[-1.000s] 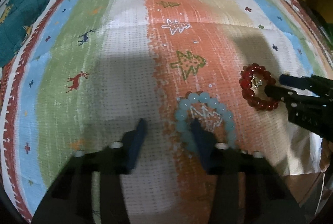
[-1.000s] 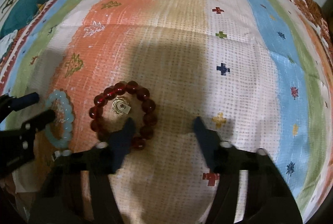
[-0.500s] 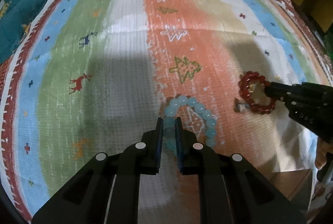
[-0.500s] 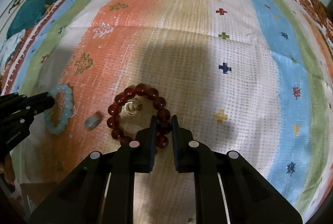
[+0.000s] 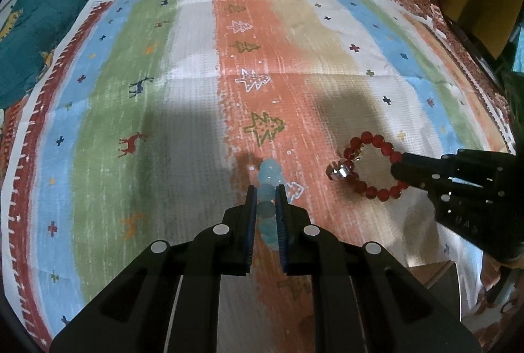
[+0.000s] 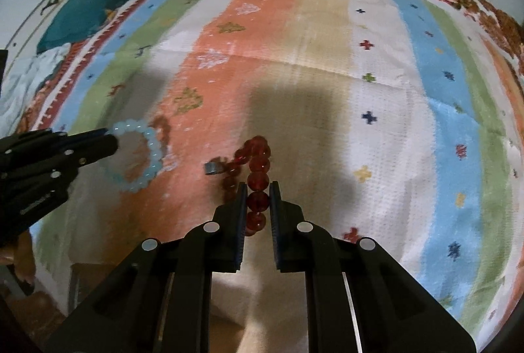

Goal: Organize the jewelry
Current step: 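Lift both held bracelets and carry them over the silver tin, then lower both bracelets into the tin and open both grippers, then move both open grippers toward the small grey charm and gold ring, then close the left gripper on the small grey charm, then close the right gripper on the gold ring while the left gripper holds the charm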

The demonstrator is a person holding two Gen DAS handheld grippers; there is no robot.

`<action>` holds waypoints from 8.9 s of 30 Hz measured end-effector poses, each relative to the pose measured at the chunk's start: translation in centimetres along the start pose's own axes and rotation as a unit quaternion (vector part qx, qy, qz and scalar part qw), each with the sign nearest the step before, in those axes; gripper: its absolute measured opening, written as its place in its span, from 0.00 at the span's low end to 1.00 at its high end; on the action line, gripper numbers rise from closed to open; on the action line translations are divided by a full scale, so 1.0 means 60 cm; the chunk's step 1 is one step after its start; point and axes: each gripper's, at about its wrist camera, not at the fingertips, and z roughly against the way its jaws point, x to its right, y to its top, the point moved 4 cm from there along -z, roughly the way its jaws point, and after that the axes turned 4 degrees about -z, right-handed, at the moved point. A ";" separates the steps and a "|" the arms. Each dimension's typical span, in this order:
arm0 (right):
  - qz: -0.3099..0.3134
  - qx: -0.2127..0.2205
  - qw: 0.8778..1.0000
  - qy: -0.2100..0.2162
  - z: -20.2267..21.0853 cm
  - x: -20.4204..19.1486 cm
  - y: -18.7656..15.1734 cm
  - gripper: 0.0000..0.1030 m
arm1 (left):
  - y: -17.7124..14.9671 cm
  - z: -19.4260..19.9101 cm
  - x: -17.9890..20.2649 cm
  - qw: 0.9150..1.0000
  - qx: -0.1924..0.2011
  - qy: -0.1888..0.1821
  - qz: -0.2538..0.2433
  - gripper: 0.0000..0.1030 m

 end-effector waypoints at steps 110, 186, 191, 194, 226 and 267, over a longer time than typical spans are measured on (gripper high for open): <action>-0.027 0.075 0.996 0.042 0.201 0.005 -0.143 0.63 | -0.120 0.193 0.073 0.994 0.099 -0.041 0.007 0.76; -0.046 0.025 0.998 0.039 -0.013 0.072 0.015 0.74 | 0.002 -0.080 0.133 0.961 0.010 -0.114 -0.253 0.83; -0.052 0.021 0.998 0.042 -0.025 0.075 0.019 0.74 | 0.011 -0.092 0.140 0.955 0.001 -0.121 -0.269 0.73; -0.054 0.016 0.998 0.042 -0.035 0.075 0.023 0.74 | 0.017 -0.104 0.142 0.955 -0.003 -0.121 -0.271 0.64; -0.028 -0.001 0.999 0.018 -0.095 0.052 0.046 0.74 | 0.019 -0.114 0.101 0.954 -0.001 -0.131 -0.268 0.09; 0.007 -0.004 1.000 -0.022 -0.037 0.028 0.032 0.18 | 0.010 -0.061 0.100 0.961 0.012 -0.110 -0.254 0.09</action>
